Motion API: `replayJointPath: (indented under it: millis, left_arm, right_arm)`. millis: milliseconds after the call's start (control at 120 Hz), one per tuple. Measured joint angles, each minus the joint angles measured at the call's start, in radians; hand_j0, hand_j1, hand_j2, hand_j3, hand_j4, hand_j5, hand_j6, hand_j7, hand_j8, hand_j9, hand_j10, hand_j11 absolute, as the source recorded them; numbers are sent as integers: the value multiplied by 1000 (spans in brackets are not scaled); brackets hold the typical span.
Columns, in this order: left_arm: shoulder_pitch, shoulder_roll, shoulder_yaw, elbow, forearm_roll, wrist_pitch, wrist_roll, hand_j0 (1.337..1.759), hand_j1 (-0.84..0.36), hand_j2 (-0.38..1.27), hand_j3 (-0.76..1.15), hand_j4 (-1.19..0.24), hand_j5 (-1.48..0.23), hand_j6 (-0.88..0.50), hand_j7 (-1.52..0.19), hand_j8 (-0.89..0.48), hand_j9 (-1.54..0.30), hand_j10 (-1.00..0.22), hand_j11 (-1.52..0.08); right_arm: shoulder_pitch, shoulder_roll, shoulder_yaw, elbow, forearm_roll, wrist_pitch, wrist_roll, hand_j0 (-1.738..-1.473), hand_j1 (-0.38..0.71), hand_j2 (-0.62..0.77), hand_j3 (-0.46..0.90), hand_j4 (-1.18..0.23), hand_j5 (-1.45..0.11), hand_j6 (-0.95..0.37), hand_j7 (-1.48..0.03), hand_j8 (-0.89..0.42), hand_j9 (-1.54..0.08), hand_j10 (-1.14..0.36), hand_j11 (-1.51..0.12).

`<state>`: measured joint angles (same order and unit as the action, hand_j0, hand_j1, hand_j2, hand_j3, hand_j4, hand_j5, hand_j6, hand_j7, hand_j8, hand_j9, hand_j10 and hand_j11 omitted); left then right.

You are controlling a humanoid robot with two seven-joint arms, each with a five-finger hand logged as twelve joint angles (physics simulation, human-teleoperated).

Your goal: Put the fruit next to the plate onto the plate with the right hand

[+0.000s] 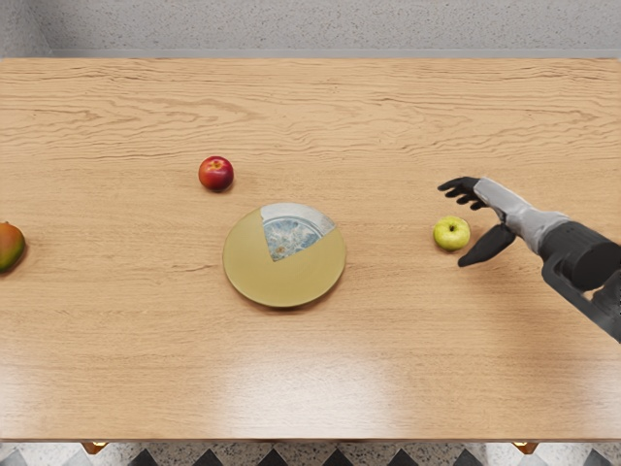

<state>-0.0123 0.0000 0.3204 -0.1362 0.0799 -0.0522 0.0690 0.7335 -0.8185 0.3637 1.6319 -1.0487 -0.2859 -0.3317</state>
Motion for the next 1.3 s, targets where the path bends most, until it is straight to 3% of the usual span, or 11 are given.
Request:
replayJointPath:
  millis: [175,333,917,1300]
  left_arm:
    - [0,0,0,0,0,0,0,1658,55,49,0,-245,-318,-245,-318,-245,-318,-245,-318]
    - [0,0,0,0,0,0,0,1658,55,49,0,-245,-318,-245,-318,-245,-318,-245,-318]
    - [0,0,0,0,0,0,0,1658,55,49,0,-245,-318,-245,-318,-245,-318,-245,-318]
    - [0,0,0,0,0,0,0,1658,55,49,0,-245,-318,-245,-318,-245,-318,-245,-318]
  right_arm:
    - [4,31,-11,-6,-14,-33,-72,-1658,30,-60,0,-322,-415,-324,-414,-323,-414,-322,-414]
    - [14,49,-9,-14,-17,-45,-100,-1658,51,-63,0,-339,-437,-341,-436,-340,-437,-339,-437]
    - [-19,113,-16,-51,-83,-112,-100,-1658,87,-69,0,-368,-475,-369,-474,-368,-475,-367,-475]
    - [-25,135,-22,-83,-95,-113,-98,-1658,167,-82,0,-437,-561,-436,-562,-416,-563,-436,-563]
